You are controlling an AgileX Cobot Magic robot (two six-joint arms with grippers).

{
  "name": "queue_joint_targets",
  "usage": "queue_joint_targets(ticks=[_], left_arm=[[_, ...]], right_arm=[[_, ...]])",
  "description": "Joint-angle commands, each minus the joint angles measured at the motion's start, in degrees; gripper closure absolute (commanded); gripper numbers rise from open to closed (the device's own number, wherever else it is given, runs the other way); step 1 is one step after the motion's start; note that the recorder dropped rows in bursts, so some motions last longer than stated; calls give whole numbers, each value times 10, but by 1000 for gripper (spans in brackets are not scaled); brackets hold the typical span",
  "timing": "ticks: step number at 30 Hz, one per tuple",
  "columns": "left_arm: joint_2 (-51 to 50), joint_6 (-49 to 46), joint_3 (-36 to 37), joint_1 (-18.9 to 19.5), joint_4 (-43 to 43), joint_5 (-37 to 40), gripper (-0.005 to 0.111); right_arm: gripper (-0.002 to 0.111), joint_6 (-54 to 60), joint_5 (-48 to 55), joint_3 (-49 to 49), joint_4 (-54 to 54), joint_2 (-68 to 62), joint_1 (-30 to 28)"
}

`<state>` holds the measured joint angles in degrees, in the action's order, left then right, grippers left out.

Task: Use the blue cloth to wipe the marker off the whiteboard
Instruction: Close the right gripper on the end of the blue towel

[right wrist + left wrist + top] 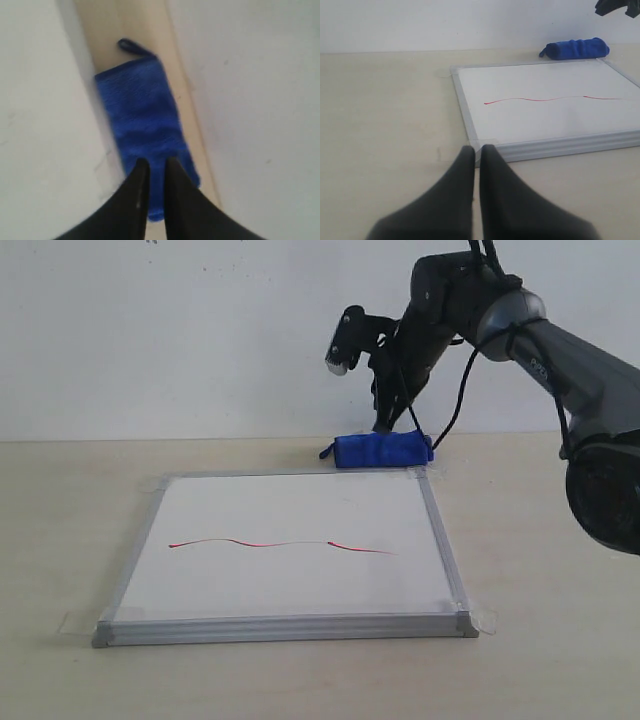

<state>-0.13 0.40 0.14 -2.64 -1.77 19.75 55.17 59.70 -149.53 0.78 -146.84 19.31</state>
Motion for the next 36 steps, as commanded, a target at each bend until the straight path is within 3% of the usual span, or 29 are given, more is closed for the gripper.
queue_joint_targets(ticks=[1,3,6,8,13,20,25,36], left_arm=[[1,-1,-1,2,-6,-4,103],[1,-1,-1,2,-6,-4,103],[1,-1,-1,2,-6,-4,103],[1,-1,-1,2,-6,-4,103],[1,-1,-1,2,-6,-4,103],[1,-1,-1,2,-6,-4,103],[1,-1,-1,2,-6,-4,103],[1,-1,-1,2,-6,-4,103]], right_arm=[[97,44,-65,3,-3,-28,-4],[88,71,-82,3,-3,-40,-4],[63,84,-120,3,-8,-61,-4],[56,89,-154,3,-24,-78,-4],[56,95,-197,3,-31,-104,-8],[55,113,-123,3,-29,-93,-16],[56,119,-165,3,-29,-93,-16],[55,127,-146,3,-58,-96,-16]])
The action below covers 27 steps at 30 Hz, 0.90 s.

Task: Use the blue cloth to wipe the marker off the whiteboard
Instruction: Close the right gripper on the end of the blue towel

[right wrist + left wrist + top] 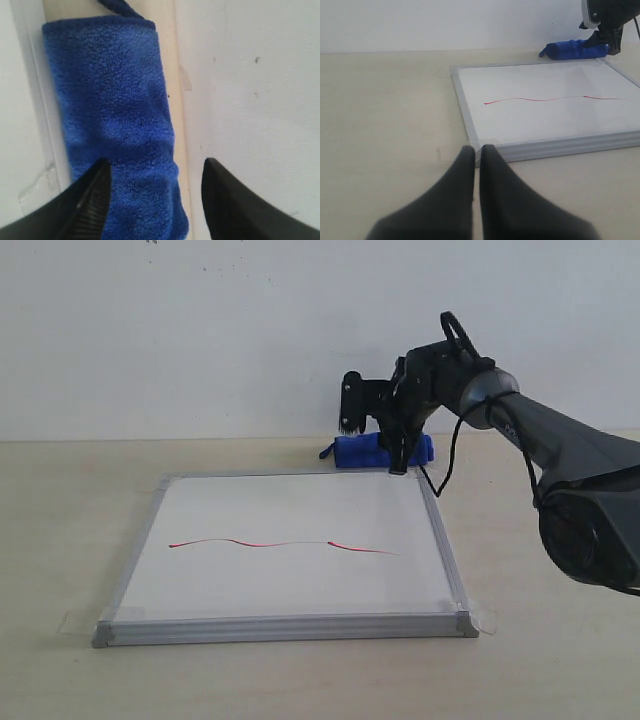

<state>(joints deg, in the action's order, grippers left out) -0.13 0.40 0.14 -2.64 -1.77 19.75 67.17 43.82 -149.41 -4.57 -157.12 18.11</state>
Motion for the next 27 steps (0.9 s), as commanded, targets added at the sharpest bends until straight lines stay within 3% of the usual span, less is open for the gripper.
queue_joint_targets(ticks=[1,10,15,27], left_arm=[[1,-1,-1,2,-6,-4,103],[1,-1,-1,2,-6,-4,103],[1,-1,-1,2,-6,-4,103],[1,-1,-1,2,-6,-4,103]], right_arm=[[55,7,13,2,-5,5,-4],[55,22,-6,2,-2,-13,-4],[35,17,-7,2,2,-14,-4],[38,37,-25,2,27,-14,-4]])
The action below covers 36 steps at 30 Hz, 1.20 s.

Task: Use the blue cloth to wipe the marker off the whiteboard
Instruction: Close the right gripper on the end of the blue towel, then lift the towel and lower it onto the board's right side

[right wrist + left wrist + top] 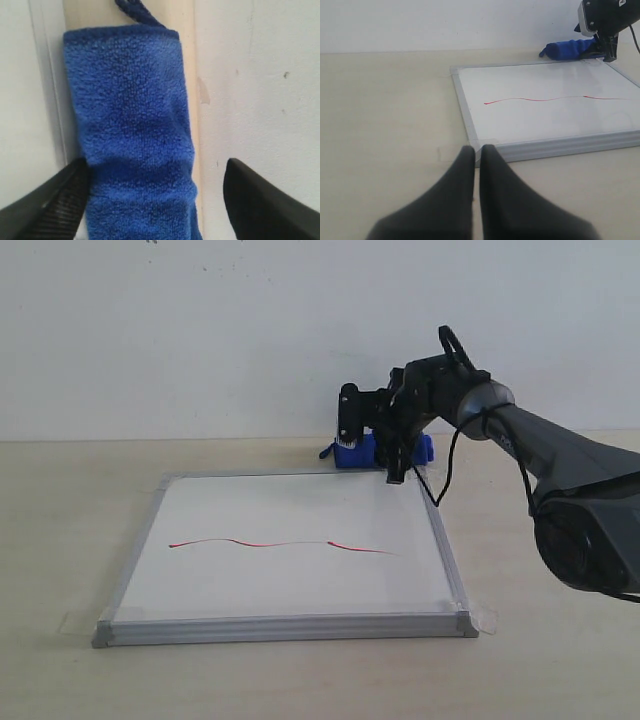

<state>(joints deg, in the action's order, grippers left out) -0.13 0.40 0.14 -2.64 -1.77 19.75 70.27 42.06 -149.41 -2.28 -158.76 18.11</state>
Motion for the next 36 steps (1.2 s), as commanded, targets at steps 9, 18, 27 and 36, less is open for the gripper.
queue_joint_targets(ticks=[9,18,27,36], left_arm=[[1,-1,-1,2,-6,-4,103],[1,-1,-1,2,-6,-4,103],[1,-1,-1,2,-6,-4,103],[1,-1,-1,2,-6,-4,103]], right_arm=[[38,-12,-39,2,4,-19,-4],[40,-8,-74,2,-2,-46,-4],[63,-7,-83,2,0,-46,-4],[108,-43,-83,2,0,-46,-4]])
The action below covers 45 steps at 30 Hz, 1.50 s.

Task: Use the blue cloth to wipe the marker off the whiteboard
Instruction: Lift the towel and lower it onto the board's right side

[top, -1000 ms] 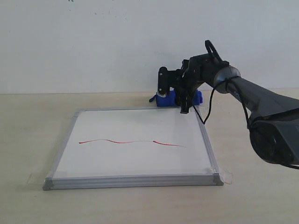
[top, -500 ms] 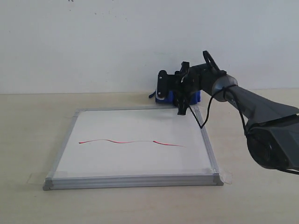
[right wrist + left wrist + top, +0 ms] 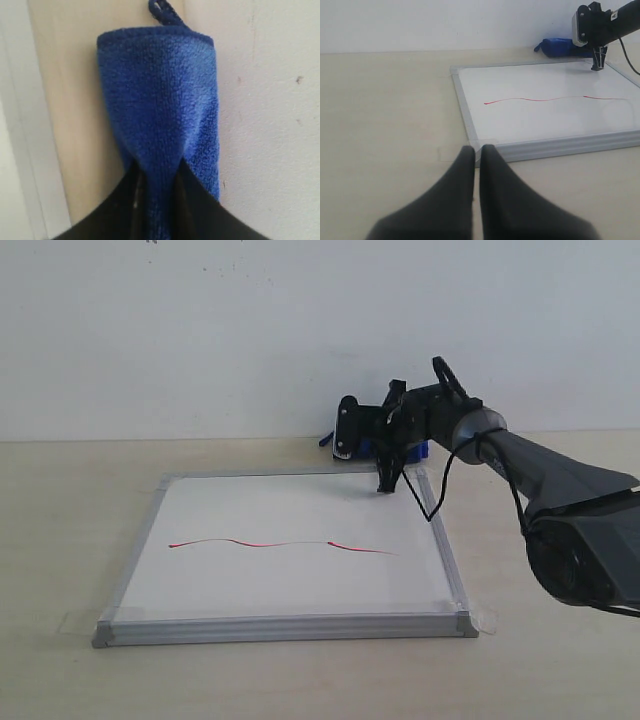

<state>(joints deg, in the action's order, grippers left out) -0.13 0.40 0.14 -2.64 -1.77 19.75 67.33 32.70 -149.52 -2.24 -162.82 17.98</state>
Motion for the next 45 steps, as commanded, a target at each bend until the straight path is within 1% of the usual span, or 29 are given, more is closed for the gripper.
queue_joint_targets(ticks=[1,6,12,20,23,28,29,33,36,41,45], left_arm=[[1,-1,-1,2,-6,-4,103],[1,-1,-1,2,-6,-4,103],[1,-1,-1,2,-6,-4,103],[1,-1,-1,2,-6,-4,103],[1,-1,-1,2,-6,-4,103],[1,-1,-1,2,-6,-4,103],[1,-1,-1,2,-6,-4,103],[1,-1,-1,2,-6,-4,103],[1,-1,-1,2,-6,-4,103],[1,-1,-1,2,-6,-4,103],[1,-1,-1,2,-6,-4,103]], right_arm=[[108,-17,10,3,0,-4,-3],[108,-74,17,3,-3,19,-3],[108,-213,53,3,-6,91,-3],[109,-312,178,3,-15,148,-3],[109,-326,237,3,-15,155,-3],[109,-358,363,3,22,165,-3],[109,-358,373,3,34,168,-3],[109,-421,373,14,64,186,-2],[109,-421,373,40,94,207,2],[109,-429,373,98,88,237,19],[109,-450,373,152,87,248,20]])
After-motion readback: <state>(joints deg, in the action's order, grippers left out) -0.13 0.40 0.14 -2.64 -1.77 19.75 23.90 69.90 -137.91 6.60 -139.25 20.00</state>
